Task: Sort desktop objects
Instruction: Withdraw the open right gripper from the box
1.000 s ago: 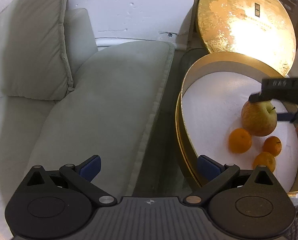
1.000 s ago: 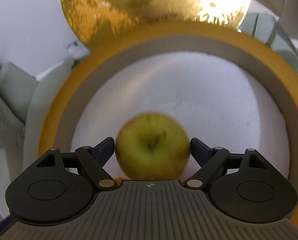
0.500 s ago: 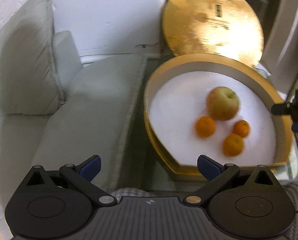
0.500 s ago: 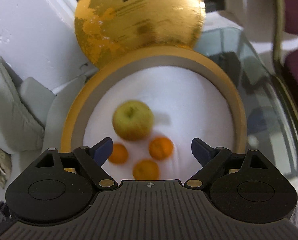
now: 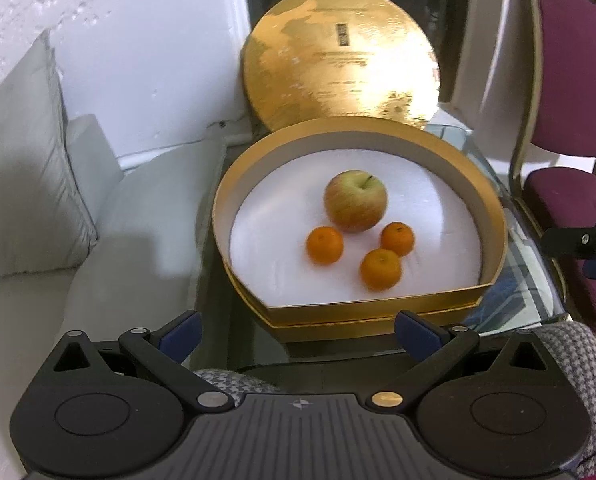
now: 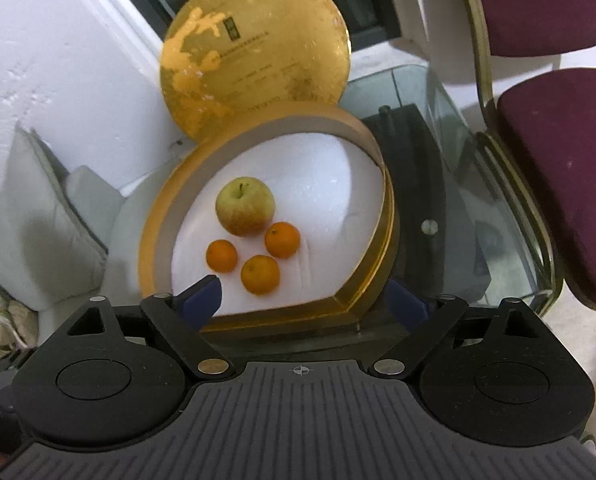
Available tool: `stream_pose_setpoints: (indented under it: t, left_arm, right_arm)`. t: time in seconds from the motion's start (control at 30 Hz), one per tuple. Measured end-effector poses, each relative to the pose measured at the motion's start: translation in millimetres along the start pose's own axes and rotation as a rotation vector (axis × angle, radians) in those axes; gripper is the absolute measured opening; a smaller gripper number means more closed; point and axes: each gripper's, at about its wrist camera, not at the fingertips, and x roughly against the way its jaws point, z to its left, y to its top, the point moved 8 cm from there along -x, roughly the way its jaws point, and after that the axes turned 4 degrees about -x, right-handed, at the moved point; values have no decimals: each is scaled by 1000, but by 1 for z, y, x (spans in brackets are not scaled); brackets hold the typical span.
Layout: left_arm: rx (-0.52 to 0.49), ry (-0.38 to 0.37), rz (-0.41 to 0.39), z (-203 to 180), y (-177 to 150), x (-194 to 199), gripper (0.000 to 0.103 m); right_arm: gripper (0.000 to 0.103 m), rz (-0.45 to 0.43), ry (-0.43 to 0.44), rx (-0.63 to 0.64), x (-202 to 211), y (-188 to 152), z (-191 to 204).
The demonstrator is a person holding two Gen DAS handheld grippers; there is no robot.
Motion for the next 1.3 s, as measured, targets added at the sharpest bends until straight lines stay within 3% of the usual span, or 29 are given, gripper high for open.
stream_pose_setpoints:
  t: [0.5,0.7,0.9,1.3]
  left_arm:
    - [-58,-20,-55,-32,12,25,102]
    - [-64,-31,-102,-36,25,35,102]
    - [-49,7,-138,-26,44,37,102]
    - [-46,21,-38,-19,32,8,102]
  right_arm:
    - [93,-87,30,-16,56,-7,-20]
    - [93,-173,33,-11,86,3,-23]
    - [96,-297,68,5,106,23,-22]
    - [97,-229,69,-20,76,28,-31]
